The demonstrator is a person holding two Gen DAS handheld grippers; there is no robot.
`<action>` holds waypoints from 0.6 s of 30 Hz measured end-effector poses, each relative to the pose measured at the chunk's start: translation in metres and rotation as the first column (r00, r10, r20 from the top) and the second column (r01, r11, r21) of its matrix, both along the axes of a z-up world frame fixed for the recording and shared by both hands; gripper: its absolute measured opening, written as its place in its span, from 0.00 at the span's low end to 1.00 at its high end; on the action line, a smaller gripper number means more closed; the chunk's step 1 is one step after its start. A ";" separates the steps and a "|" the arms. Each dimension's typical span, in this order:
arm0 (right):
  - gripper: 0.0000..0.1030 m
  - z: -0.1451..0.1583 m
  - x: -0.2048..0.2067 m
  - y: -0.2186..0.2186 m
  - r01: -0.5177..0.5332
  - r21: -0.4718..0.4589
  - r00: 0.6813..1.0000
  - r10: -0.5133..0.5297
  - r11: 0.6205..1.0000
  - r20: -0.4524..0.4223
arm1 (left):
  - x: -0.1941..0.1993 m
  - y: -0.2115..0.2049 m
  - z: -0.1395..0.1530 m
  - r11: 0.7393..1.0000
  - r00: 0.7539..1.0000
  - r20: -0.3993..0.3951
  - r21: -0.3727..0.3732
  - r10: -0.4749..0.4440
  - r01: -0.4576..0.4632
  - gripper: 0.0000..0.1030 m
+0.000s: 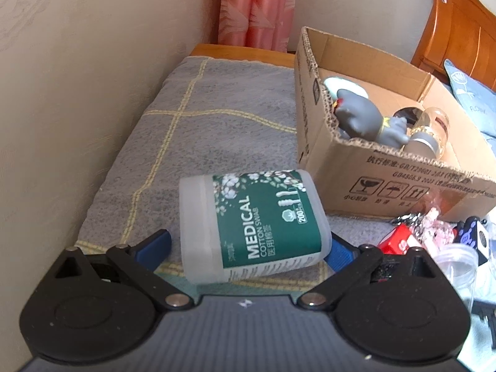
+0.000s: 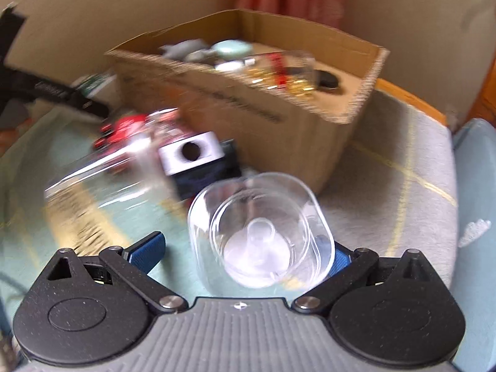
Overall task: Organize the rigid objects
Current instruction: 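Move the left gripper to the white MEDICAL swab tub while the right approaches the clear square container, then close the left gripper on the swab tub while the right closes on the square container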
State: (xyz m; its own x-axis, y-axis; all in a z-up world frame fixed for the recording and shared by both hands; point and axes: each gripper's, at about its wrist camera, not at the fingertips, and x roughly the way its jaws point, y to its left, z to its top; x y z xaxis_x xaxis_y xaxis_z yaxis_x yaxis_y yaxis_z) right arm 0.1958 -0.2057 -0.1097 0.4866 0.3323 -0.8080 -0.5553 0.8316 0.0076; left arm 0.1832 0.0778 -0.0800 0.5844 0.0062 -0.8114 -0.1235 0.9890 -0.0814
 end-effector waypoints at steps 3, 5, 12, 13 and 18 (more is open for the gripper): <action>1.00 0.003 -0.011 0.005 -0.036 0.005 0.999 0.037 0.999 -0.018 | -0.002 0.000 0.000 1.000 1.000 -0.010 0.024 -0.005 0.005 0.97; 1.00 0.005 -0.014 0.006 -0.027 -0.004 1.000 0.027 1.000 -0.005 | -0.002 -0.002 0.001 0.999 1.000 -0.004 0.032 -0.009 0.009 0.97; 0.99 0.010 -0.007 0.010 -0.017 -0.090 0.997 0.024 0.996 0.077 | 0.009 -0.011 0.004 0.998 1.000 0.019 0.070 -0.010 0.008 0.97; 0.99 0.011 -0.006 0.010 -0.022 -0.097 0.996 0.029 0.995 0.079 | 0.010 -0.011 0.004 0.997 1.000 0.018 0.071 -0.011 0.010 0.96; 0.86 0.011 0.000 0.013 -0.028 -0.095 0.997 0.034 0.995 0.066 | 0.014 -0.008 0.004 0.998 1.000 0.008 0.055 -0.003 0.002 0.94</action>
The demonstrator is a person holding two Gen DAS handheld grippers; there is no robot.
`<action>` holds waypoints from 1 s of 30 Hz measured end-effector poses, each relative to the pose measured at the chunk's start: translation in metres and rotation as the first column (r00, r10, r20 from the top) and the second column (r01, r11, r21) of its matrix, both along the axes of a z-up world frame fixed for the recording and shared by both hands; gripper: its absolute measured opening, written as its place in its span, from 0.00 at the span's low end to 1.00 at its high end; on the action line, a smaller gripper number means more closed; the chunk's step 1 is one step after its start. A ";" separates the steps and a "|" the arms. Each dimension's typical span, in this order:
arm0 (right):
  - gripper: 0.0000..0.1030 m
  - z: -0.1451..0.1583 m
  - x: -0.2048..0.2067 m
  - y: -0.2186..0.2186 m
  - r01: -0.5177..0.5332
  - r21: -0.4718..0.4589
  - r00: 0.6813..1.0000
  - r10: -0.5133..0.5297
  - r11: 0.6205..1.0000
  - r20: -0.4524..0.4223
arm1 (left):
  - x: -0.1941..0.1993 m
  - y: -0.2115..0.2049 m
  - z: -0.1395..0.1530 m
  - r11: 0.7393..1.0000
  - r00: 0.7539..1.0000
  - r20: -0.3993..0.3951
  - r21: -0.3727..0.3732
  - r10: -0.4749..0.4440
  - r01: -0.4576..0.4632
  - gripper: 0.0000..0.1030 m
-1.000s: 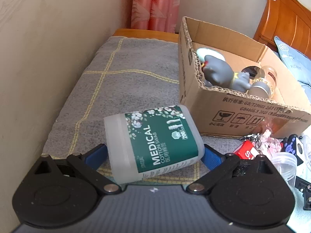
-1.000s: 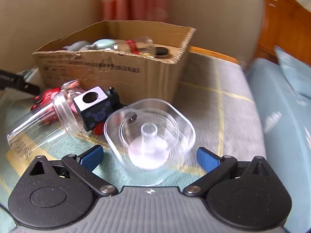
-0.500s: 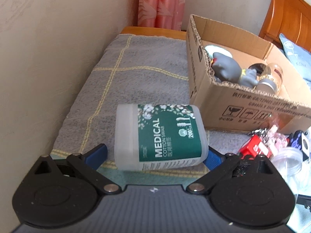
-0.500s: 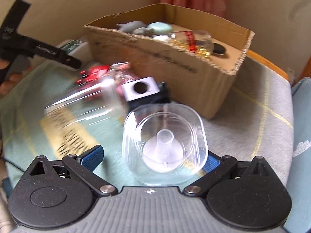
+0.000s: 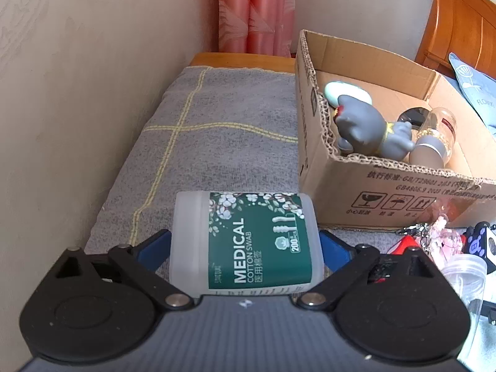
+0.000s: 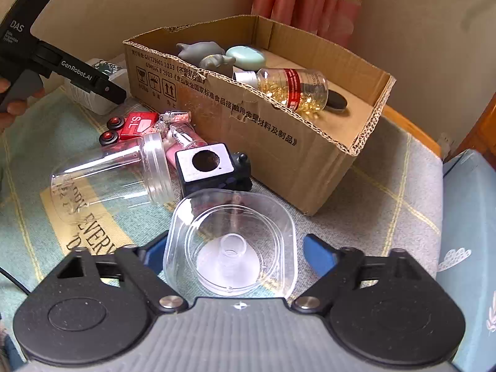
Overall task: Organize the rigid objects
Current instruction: 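Close the left gripper on the swab tub while the right closes on the square container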
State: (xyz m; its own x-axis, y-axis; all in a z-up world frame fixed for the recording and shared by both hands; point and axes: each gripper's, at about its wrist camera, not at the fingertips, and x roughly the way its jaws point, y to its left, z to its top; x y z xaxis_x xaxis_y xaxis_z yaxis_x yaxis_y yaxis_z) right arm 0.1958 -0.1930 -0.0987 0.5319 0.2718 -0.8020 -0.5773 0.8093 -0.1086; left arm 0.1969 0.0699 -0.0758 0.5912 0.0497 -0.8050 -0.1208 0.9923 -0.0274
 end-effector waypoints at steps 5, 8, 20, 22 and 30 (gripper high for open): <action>0.77 0.001 0.003 0.002 0.019 0.014 1.000 -0.019 1.000 -0.021 | 0.001 0.002 0.001 1.000 1.000 -0.011 -0.016 -0.013 0.013 0.82; 0.77 0.002 0.003 0.004 0.035 -0.001 0.999 -0.035 0.999 -0.025 | -0.002 0.003 0.003 1.000 1.000 -0.016 -0.016 -0.027 0.027 0.80; 0.77 0.022 -0.008 -0.003 0.060 0.006 0.998 -0.060 0.998 -0.024 | -0.024 -0.001 0.030 0.992 0.992 -0.009 0.012 -0.122 0.122 0.80; 0.77 0.030 -0.011 -0.004 0.058 0.013 0.998 -0.057 0.998 -0.019 | -0.029 -0.003 0.039 0.990 0.991 0.004 0.012 -0.137 0.137 0.80; 0.77 0.071 -0.013 -0.007 0.048 0.072 0.998 -0.051 0.996 0.030 | -0.036 -0.016 0.078 0.978 0.975 0.074 0.017 -0.209 0.208 0.80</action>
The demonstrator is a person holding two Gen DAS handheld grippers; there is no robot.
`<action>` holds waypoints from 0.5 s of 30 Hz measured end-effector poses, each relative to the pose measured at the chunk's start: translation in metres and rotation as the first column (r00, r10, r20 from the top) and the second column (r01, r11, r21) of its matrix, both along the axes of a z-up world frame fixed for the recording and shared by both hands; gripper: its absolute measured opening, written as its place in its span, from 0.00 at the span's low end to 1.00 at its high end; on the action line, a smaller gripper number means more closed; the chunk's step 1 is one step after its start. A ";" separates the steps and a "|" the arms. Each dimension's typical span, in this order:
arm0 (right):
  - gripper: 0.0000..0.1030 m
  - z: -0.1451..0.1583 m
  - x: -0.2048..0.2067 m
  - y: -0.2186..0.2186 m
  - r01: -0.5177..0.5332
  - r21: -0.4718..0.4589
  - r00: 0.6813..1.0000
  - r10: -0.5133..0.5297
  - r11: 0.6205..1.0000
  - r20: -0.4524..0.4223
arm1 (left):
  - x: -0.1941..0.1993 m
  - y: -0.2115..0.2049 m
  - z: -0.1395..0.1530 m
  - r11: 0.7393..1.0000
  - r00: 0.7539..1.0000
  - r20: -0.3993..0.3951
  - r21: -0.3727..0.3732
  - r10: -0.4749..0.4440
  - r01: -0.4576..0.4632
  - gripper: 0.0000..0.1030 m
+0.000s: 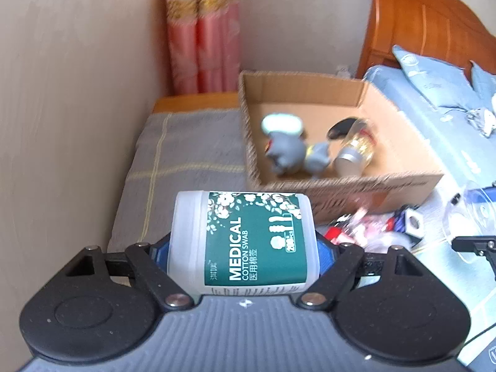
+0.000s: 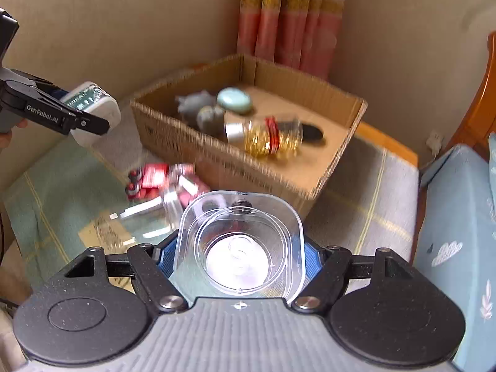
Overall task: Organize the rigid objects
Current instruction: 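Close the left gripper on the swab tub while the right closes on the square container, then carry the swab tub into the box with the left gripper while the right carries the container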
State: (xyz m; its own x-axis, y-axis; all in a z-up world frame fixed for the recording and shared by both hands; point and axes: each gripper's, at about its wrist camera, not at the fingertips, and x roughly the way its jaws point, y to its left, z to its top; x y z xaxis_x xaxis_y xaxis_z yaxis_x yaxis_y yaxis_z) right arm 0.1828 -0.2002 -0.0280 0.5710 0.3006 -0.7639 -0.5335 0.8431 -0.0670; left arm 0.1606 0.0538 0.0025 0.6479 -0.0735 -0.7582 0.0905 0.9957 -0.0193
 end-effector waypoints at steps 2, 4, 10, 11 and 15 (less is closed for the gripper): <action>0.77 0.010 0.002 0.000 0.001 0.008 1.000 -0.001 1.000 0.028 | 0.004 -0.005 0.009 1.000 1.000 0.018 0.003 -0.016 0.016 0.80; 0.77 0.020 0.005 0.000 -0.002 0.020 0.999 0.002 1.000 0.047 | 0.012 -0.012 0.020 0.999 0.998 0.037 0.004 -0.041 0.040 0.80; 0.77 0.042 0.027 0.003 0.008 0.039 0.997 -0.012 0.999 0.083 | 0.052 -0.032 0.044 0.993 0.989 0.084 0.015 -0.118 0.117 0.80; 0.77 0.044 0.032 0.003 0.011 0.043 0.996 -0.015 0.999 0.084 | 0.059 -0.036 0.047 0.992 0.988 0.086 0.018 -0.128 0.126 0.80; 0.77 0.051 0.053 0.008 0.015 0.051 0.996 -0.020 0.999 0.089 | 0.097 -0.052 0.054 0.988 0.985 0.077 0.012 -0.156 0.156 0.80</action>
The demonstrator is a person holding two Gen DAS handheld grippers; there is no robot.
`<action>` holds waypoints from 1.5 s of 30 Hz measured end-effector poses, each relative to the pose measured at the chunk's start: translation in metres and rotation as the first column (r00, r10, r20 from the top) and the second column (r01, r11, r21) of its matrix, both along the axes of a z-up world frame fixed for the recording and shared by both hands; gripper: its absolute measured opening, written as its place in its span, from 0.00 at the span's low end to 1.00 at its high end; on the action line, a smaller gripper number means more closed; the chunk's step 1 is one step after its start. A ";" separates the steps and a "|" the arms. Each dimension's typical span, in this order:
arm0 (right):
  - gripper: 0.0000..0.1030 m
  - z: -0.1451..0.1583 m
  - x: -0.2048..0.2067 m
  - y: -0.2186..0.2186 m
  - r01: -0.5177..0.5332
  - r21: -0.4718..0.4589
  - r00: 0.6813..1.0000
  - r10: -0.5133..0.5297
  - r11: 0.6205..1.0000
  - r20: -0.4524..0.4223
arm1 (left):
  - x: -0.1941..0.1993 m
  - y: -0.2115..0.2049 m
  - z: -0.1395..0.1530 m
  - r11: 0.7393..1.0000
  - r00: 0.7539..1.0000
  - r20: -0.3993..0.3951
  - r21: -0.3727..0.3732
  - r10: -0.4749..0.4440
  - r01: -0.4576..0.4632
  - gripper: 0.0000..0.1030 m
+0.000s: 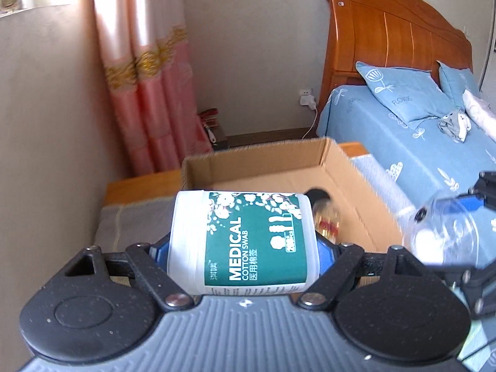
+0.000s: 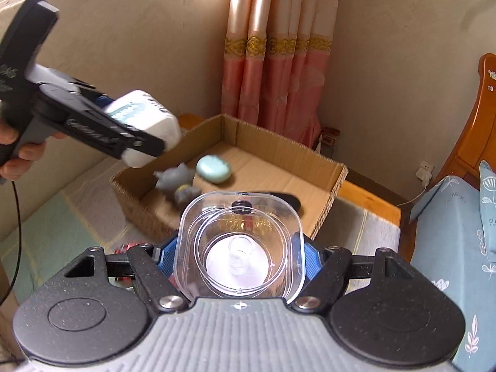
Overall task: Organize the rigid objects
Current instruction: 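Carry the swab tub into the box with the left gripper while the right carries the container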
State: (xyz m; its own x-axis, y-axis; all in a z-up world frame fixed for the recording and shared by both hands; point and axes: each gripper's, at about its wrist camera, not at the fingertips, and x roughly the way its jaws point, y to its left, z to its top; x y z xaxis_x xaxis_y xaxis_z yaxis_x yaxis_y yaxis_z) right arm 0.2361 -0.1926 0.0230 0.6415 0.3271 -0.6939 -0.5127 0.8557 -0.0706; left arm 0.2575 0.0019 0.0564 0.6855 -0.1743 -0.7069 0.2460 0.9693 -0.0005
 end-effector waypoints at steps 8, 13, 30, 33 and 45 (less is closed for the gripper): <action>0.77 0.003 0.037 0.001 0.023 0.017 1.000 -0.022 1.000 -0.005 | 0.071 -0.025 -0.018 0.999 0.995 -0.091 0.025 -0.029 0.031 0.80; 0.77 0.000 0.055 -0.003 0.048 0.012 0.999 -0.048 0.999 -0.025 | 0.098 -0.031 -0.040 0.999 0.990 -0.143 0.041 -0.006 0.012 0.80; 0.77 -0.012 0.103 0.000 0.098 0.003 0.993 -0.097 0.995 -0.062 | 0.083 -0.009 -0.031 0.999 0.996 -0.072 -0.016 0.047 -0.048 0.89; 0.77 -0.014 0.115 0.004 0.105 0.000 0.992 -0.105 0.994 -0.071 | 0.055 0.003 -0.018 0.998 0.997 -0.049 -0.032 0.059 -0.061 0.92; 0.77 -0.037 0.172 0.027 0.160 -0.043 0.977 -0.164 0.986 -0.135 | -0.022 0.026 -0.028 0.992 0.992 -0.012 -0.014 0.125 -0.125 0.92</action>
State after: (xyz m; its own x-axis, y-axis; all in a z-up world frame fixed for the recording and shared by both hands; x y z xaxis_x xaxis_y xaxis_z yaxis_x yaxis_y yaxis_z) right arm 0.4085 -0.1659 -0.0135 0.5820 0.2027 -0.7875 -0.3740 0.9266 -0.0380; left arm 0.2358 0.0274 0.0280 0.6945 -0.0982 -0.7128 0.1231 0.9923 -0.0167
